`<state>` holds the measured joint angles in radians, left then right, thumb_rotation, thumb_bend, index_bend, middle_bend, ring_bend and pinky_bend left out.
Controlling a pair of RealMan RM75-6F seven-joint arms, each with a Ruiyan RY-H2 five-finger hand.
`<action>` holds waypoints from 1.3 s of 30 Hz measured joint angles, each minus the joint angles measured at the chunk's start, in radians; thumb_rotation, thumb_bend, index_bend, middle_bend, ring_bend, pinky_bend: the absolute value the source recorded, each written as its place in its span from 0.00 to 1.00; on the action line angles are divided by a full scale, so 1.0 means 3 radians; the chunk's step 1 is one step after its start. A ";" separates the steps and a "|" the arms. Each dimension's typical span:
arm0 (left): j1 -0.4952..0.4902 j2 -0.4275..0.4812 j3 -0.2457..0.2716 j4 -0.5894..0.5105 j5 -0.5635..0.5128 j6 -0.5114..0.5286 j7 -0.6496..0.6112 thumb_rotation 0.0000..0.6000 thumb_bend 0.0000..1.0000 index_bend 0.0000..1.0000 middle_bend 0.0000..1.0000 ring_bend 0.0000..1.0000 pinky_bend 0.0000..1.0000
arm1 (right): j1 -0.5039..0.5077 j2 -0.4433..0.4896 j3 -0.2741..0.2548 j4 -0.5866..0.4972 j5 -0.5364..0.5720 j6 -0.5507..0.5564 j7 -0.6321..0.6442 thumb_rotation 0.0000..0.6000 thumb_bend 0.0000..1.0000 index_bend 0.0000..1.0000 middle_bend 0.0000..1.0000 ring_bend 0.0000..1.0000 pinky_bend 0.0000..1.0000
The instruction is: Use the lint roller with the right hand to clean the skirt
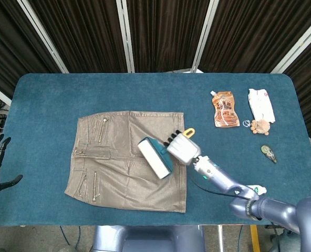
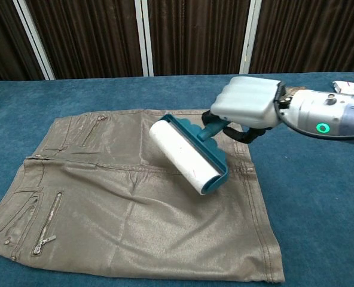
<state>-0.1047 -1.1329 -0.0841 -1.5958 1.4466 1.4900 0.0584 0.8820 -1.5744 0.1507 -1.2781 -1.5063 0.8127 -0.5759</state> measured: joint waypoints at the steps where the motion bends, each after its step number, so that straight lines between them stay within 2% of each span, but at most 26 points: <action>1: 0.0001 0.0003 -0.0001 0.0002 -0.0004 -0.0001 -0.0009 1.00 0.00 0.00 0.00 0.00 0.00 | 0.0045 -0.0032 0.0027 -0.0031 0.0068 -0.0060 -0.0079 1.00 0.94 0.46 0.51 0.39 0.42; 10: 0.0002 0.0036 -0.0013 0.0041 -0.0083 -0.0064 -0.0121 1.00 0.00 0.00 0.00 0.00 0.00 | 0.0309 -0.0348 0.0150 -0.0076 0.0474 -0.0314 -0.0531 1.00 0.96 0.46 0.52 0.40 0.43; 17: 0.0006 0.0043 -0.0006 0.0032 -0.0067 -0.0054 -0.0135 1.00 0.00 0.00 0.00 0.00 0.00 | 0.0307 -0.0445 0.0013 0.0144 0.0507 -0.0159 -0.0947 1.00 0.96 0.46 0.53 0.41 0.44; 25: 0.0000 0.0032 -0.0002 0.0024 -0.0061 -0.0057 -0.0100 1.00 0.00 0.00 0.00 0.00 0.00 | 0.0280 -0.0240 -0.0180 0.0475 0.0332 0.0005 -0.1283 1.00 0.96 0.46 0.53 0.41 0.44; 30: -0.0011 0.0022 0.0001 0.0006 -0.0049 -0.0064 -0.0070 1.00 0.00 0.00 0.00 0.00 0.00 | 0.0227 -0.0022 -0.0246 0.0612 0.0334 0.0012 -0.1261 1.00 0.96 0.46 0.53 0.41 0.44; 39: -0.0033 0.0008 0.0012 -0.0032 -0.0012 -0.0072 -0.0016 1.00 0.00 0.00 0.00 0.00 0.00 | 0.0226 0.0043 -0.0285 0.0407 0.0267 0.0046 -0.1184 1.00 0.96 0.46 0.53 0.41 0.44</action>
<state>-0.1146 -1.1305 -0.0806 -1.6054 1.4429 1.4684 0.0537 0.9498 -1.5614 0.0651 -1.1560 -1.4261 0.8266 -0.9312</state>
